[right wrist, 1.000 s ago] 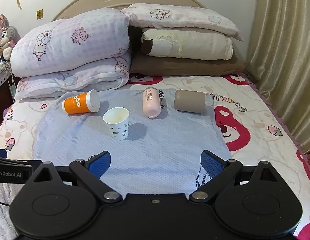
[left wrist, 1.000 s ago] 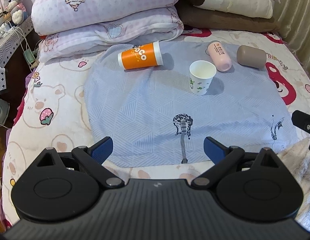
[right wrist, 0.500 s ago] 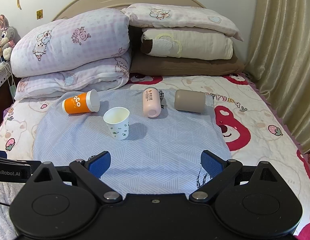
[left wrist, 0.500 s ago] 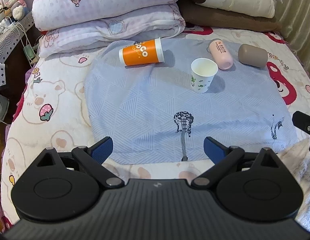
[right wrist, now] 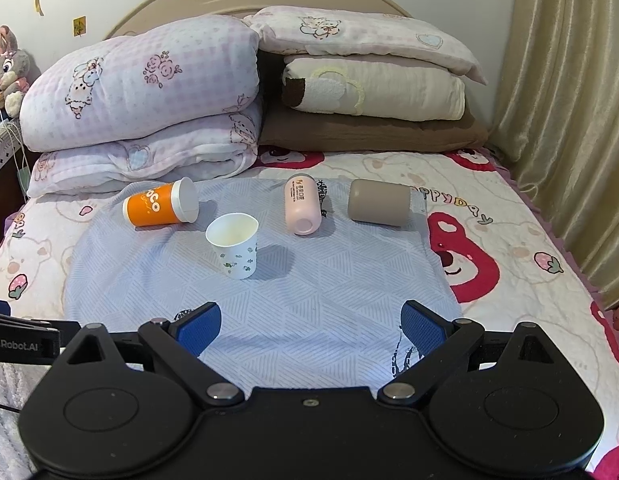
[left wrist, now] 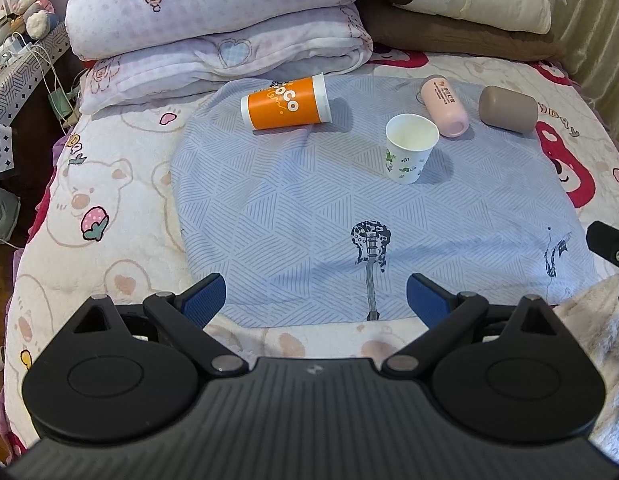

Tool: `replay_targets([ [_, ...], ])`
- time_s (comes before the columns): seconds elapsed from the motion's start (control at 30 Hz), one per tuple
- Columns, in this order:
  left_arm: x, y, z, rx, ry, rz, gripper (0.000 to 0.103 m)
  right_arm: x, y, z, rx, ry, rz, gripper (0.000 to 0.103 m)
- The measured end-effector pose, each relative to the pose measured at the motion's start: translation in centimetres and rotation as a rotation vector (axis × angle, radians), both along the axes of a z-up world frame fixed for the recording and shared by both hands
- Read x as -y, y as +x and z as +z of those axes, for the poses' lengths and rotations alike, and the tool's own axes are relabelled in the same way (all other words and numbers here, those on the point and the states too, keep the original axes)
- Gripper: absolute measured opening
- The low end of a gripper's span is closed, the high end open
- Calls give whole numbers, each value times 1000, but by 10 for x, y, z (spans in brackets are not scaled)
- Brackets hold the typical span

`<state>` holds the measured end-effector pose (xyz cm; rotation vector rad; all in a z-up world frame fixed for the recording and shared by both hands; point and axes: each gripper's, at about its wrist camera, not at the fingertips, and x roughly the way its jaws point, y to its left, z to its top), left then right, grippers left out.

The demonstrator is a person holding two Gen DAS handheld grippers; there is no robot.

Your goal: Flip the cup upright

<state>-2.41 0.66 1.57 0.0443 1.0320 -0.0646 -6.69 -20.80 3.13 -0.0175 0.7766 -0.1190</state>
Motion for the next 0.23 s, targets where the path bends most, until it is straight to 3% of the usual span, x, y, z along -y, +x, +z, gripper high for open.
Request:
replay_targets([
  [0.23, -1, -1, 0, -2, 6, -5, 98, 0, 0, 0, 0, 0, -2, 98],
])
